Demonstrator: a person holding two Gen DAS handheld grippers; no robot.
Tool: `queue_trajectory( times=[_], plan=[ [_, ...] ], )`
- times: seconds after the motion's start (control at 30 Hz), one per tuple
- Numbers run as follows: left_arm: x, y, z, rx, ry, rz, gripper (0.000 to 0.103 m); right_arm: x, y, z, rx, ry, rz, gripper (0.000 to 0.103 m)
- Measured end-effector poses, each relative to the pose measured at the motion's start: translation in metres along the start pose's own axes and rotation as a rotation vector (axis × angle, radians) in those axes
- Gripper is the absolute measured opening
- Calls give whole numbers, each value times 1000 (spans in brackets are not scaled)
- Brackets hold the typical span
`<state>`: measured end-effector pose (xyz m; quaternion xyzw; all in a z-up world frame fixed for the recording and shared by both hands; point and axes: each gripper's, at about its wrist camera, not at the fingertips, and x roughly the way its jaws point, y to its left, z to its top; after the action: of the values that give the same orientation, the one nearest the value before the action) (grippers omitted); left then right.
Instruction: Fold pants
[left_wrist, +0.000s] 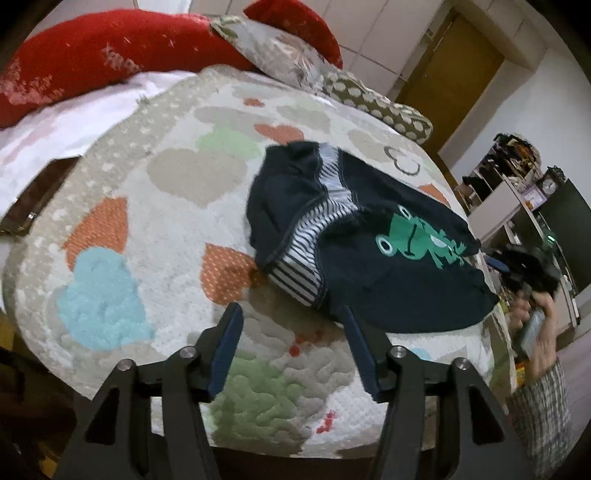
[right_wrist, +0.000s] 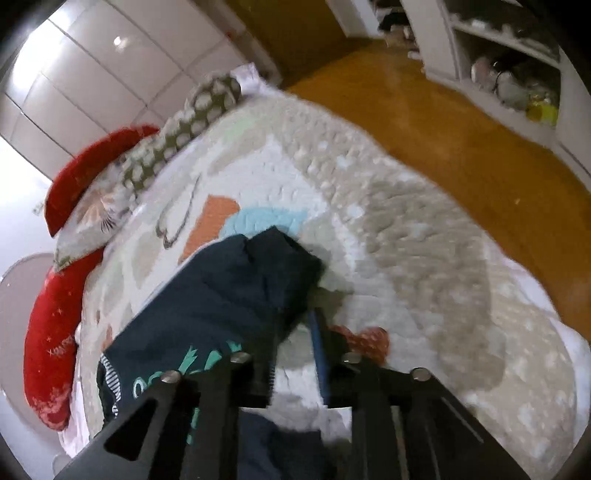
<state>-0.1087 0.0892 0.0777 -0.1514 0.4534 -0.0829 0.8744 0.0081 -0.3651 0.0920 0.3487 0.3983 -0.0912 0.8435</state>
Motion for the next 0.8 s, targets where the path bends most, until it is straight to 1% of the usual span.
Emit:
queue_trajectory(
  times=[0.07,0.13,0.23,0.3,0.33,0.37,0.4,0.43,0.47,0.5,0.57,0.63,0.67,0.73,0.77,0.8],
  plan=[
    [-1,2,0,-14,-3,1,61,-21,8,-14,-67,-39,31,21],
    [2,1,-1,-19,16,-5,61,-34,16,-30,-119,-48,78,21],
    [3,-9,-5,15,30,3,61,-33,29,-61,-194,27,186,21],
    [2,-18,-6,44,36,12,61,-22,37,-79,-255,88,221,21],
    [0,-21,-7,52,35,15,61,-15,40,-87,-289,111,216,21],
    [-3,-23,-7,59,32,18,61,-6,40,-94,-321,144,190,21],
    [-4,-25,-7,62,29,21,61,3,37,-98,-336,161,135,18],
    [-8,-27,-7,66,22,27,61,5,33,-99,-337,154,102,11],
    [-10,-28,-6,68,17,32,61,4,26,-98,-330,136,86,1],
    [-11,-29,-6,70,13,38,61,1,19,-94,-317,123,69,0],
    [-12,-30,-6,73,12,41,61,-11,0,-85,-233,82,53,0],
    [-11,-32,-6,76,17,40,61,-25,-12,-81,-162,55,98,0],
    [-10,-34,-6,78,23,40,61,-36,-18,-78,-130,20,108,3],
    [-6,-39,-8,86,39,35,61,-59,-36,-72,-77,-61,129,13],
    [-3,-42,-9,91,48,31,61,-66,-45,-70,-56,-82,131,26],
    [-1,-46,-9,97,57,27,61,-70,-51,-69,-40,-89,140,43]
  ],
)
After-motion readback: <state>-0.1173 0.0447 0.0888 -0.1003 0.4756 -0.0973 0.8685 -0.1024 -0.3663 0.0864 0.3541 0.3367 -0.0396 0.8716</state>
